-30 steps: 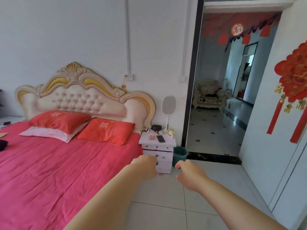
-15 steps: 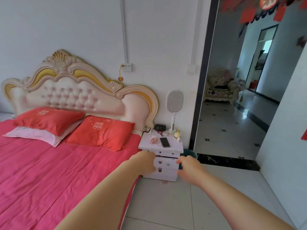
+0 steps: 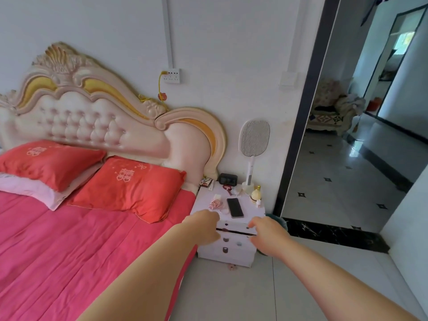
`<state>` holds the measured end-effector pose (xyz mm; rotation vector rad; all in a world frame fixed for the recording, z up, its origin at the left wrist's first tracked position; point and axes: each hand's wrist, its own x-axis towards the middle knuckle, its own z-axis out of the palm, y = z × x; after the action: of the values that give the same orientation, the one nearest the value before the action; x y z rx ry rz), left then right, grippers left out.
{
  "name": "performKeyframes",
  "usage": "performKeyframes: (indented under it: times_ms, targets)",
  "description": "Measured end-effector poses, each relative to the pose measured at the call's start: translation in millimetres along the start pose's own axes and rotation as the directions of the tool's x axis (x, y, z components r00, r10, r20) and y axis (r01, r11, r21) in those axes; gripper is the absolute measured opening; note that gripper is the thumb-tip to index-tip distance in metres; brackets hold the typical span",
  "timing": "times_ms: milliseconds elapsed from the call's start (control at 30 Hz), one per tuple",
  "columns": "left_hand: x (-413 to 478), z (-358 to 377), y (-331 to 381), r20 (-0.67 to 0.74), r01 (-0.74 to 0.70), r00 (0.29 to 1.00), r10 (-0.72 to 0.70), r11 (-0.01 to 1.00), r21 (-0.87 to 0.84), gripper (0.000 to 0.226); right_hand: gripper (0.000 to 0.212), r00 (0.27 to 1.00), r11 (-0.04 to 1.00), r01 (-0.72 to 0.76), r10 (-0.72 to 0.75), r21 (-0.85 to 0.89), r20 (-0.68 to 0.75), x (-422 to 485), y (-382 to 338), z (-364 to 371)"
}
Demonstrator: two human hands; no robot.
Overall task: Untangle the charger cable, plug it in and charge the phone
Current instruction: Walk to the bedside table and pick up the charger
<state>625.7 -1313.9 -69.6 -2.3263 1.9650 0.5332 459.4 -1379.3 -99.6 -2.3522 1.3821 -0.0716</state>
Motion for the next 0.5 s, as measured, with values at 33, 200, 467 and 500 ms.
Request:
performKeyframes:
  times_ms: [33, 200, 467, 500]
  targets:
    - [18.2, -2.8, -7.7, 0.002, -0.001, 1.000, 0.001, 1.000, -0.010, 0.047, 0.039, 1.000, 1.000, -0.001, 0.002, -0.012, 0.005, 19.0, 0.9, -0.3]
    - [110.5, -23.7, -51.6, 0.030, -0.007, 1.000, 0.008, 0.999, -0.046, 0.052, 0.035, 0.999, 1.000, -0.011, 0.011, -0.015, 0.039, 115.0, -12.5, -7.6]
    - [233.2, -44.2, -99.4, 0.069, -0.027, 0.997, 0.033, 0.996, -0.085, 0.049, 0.028, 0.998, 0.999, -0.028, 0.030, -0.031, 0.055, 235.9, -26.1, -11.6]
    - [245.6, -43.7, -103.1, 0.081, -0.023, 0.996, 0.031, 0.996, -0.090, 0.049, 0.028, 0.997, 0.999, -0.035, 0.037, -0.030, 0.062, 248.2, -24.3, -10.3]
